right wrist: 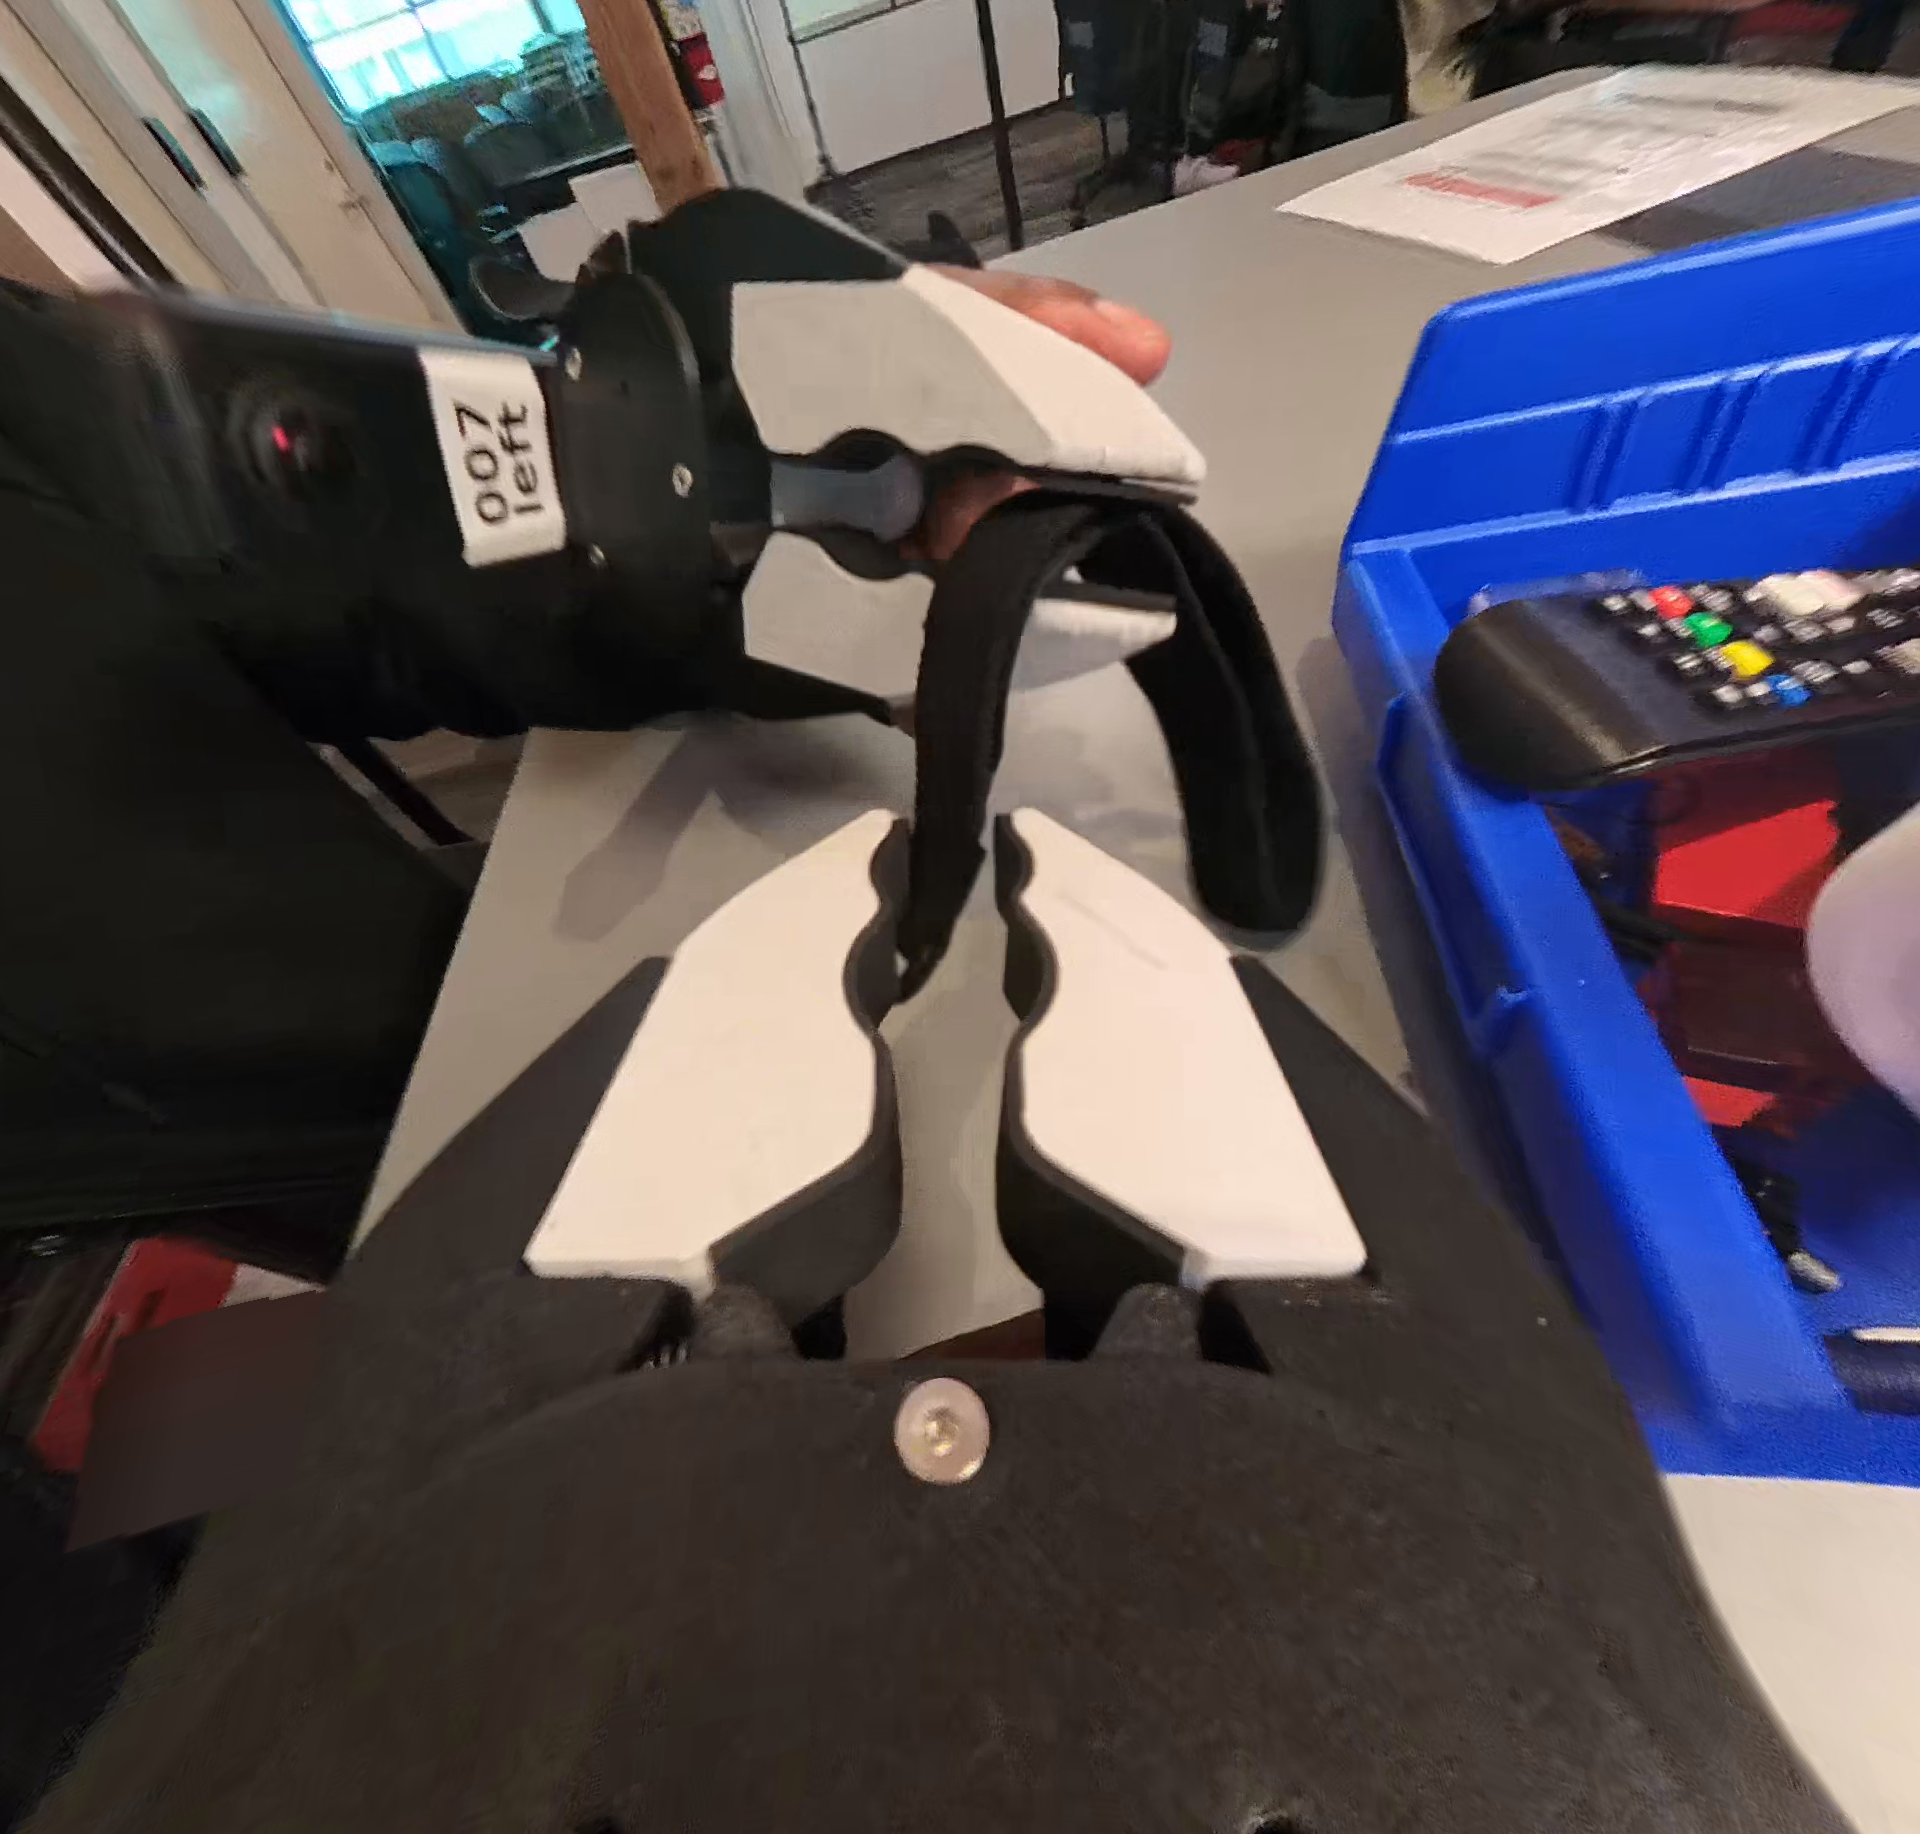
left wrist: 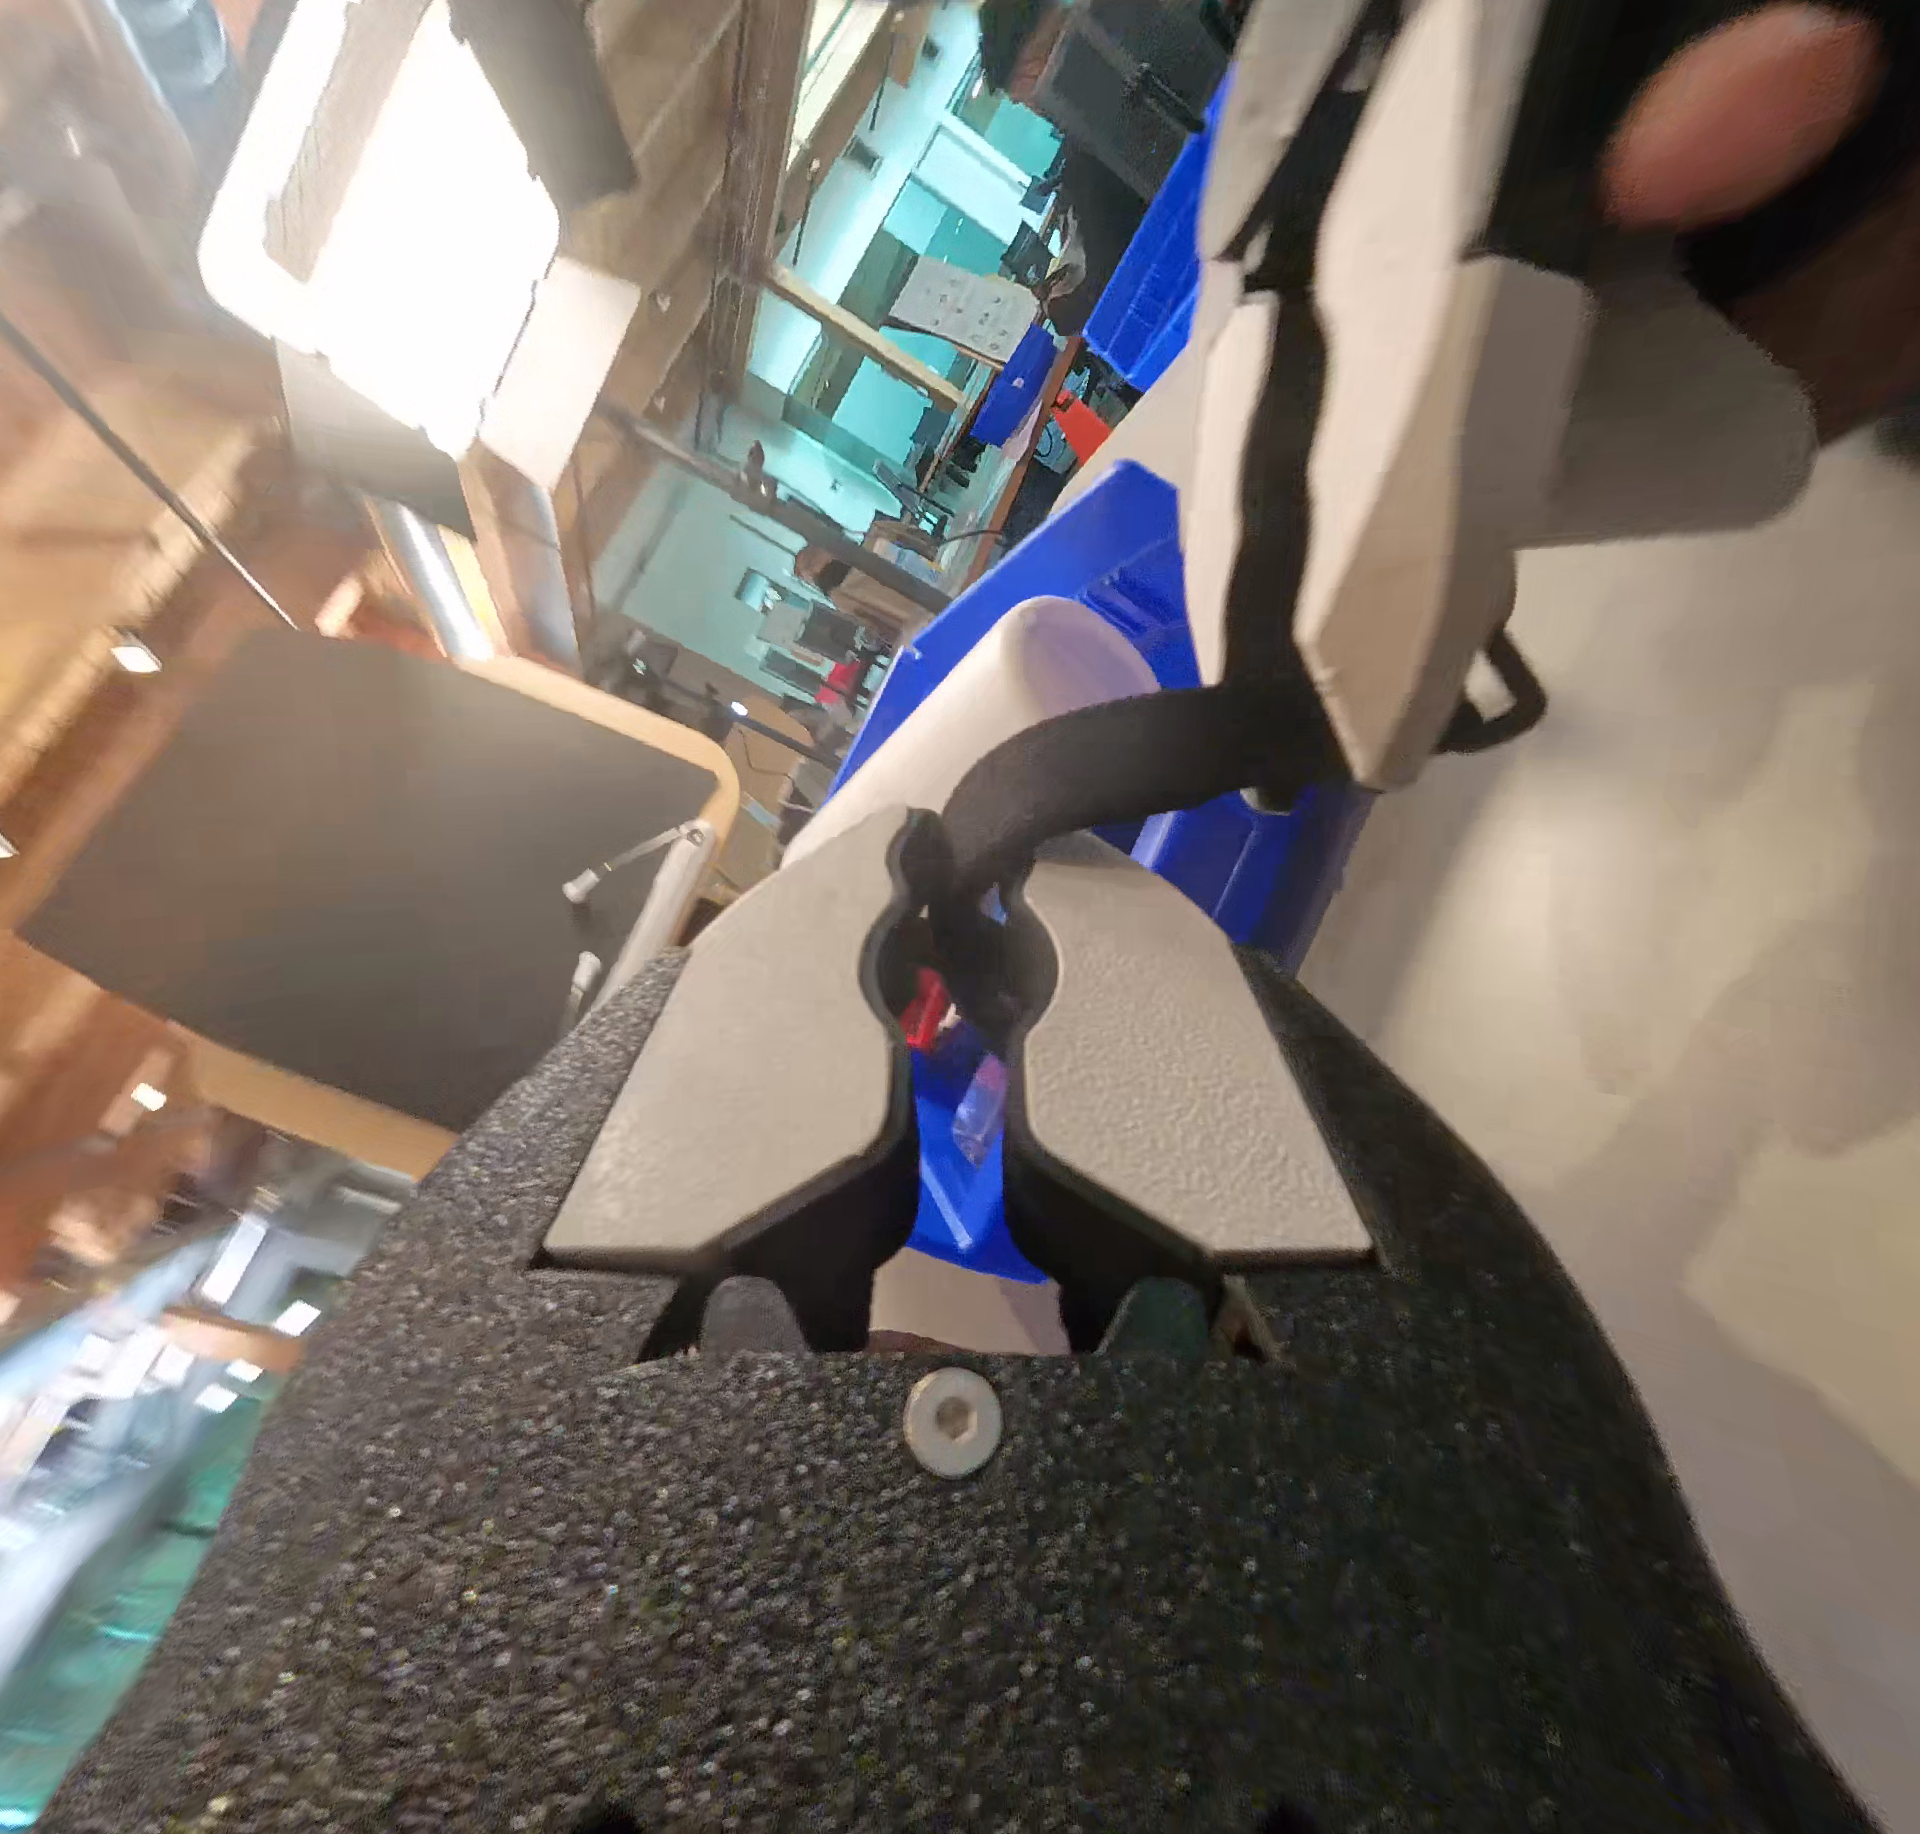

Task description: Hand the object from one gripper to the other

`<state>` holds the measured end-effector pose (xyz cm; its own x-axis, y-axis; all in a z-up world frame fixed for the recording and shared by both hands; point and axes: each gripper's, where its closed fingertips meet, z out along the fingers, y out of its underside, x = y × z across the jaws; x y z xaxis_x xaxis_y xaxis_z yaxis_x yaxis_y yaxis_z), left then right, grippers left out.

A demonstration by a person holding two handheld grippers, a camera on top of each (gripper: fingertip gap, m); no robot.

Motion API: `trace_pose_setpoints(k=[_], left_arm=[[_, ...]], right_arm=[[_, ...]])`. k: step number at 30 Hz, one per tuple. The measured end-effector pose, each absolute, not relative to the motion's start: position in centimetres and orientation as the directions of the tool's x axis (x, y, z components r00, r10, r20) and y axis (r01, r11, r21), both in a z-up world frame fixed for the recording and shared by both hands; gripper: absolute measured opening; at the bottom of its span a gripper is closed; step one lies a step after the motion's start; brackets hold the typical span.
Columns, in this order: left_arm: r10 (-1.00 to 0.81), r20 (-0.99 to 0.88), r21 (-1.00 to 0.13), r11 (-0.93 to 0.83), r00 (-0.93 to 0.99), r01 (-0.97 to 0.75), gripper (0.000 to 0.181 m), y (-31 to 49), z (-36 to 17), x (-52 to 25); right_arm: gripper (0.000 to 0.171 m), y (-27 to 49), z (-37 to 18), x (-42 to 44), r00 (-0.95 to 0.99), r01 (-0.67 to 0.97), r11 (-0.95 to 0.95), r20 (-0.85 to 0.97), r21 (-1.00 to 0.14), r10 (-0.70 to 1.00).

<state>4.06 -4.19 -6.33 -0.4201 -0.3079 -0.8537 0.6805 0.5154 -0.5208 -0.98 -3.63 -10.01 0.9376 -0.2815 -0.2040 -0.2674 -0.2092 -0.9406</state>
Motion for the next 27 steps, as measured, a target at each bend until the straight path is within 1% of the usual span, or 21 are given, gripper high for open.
trace_pose_setpoints(k=[2, 5, 7, 10, 14, 15, 17, 20, 22, 23, 27], left_arm=[[-0.37, -0.763, -0.645, 0.483, -0.53, 0.592, 0.01, -3.7, -6.2, 4.9], [-0.453, -0.598, -0.797, 0.421, -0.661, 0.433, 0.008, -3.0, -6.4, 6.2], [-0.51, -0.466, -0.878, 0.363, -0.723, 0.31, 0.006, -2.6, -6.6, 7.0], [-0.545, -0.298, -0.946, 0.277, -0.784, 0.167, 0.006, -1.9, -6.5, 7.7], [-0.539, -0.067, -0.991, 0.131, -0.84, -0.005, 0.005, -1.5, -6.0, 8.0], [-0.518, -0.01, -0.994, 0.096, -0.855, -0.047, 0.006, -1.6, -6.0, 7.9], [-0.443, 0.116, -0.988, 0.043, -0.889, -0.15, 0.006, -2.1, -6.2, 7.2], [-0.283, 0.317, -0.947, -0.034, -0.905, -0.321, 0.006, -2.9, -6.0, 5.6], [-0.161, 0.421, -0.907, -0.053, -0.893, -0.418, 0.006, -3.5, -5.8, 4.4], [-0.123, 0.46, -0.888, -0.066, -0.879, -0.455, 0.006, -3.6, -5.7, 4.1], [0.024, 0.587, -0.806, -0.081, -0.809, -0.587, 0.006, -4.1, -5.4, 2.8]], right_arm=[[0.025, -4.1, -9.1, 0.0, 0.929, -0.2, -0.183, -0.127, -0.963, -0.347], [0.031, -5.3, -7.3, 1.5, 0.894, -0.061, -0.15, 0.012, -0.987, -0.448], [0.032, -6.0, -6.6, 1.9, 0.859, 0.05, -0.18, 0.134, -0.982, -0.494], [0.034, -6.5, -5.5, 1.9, 0.797, 0.2, -0.223, 0.291, -0.954, -0.53], [0.034, -6.4, -5.3, 1.5, 0.738, 0.328, -0.281, 0.431, -0.902, -0.519], [0.034, -6.2, -5.7, 1.4, 0.71, 0.371, -0.331, 0.495, -0.868, -0.502], [0.035, -5.9, -7.0, 1.4, 0.616, 0.47, -0.465, 0.656, -0.75, -0.435], [0.036, -5.4, -9.0, 1.4, 0.418, 0.59, -0.641, 0.865, -0.49, -0.276], [0.039, -5.1, -9.6, 1.4, 0.294, 0.632, -0.695, 0.936, -0.343, -0.195], [0.041, -4.9, -9.5, 1.3, 0.242, 0.646, -0.705, 0.954, -0.293, -0.175], [0.05, -3.9, -8.5, 0.2, 0.065, 0.702, -0.696, 0.986, -0.153, -0.151]])
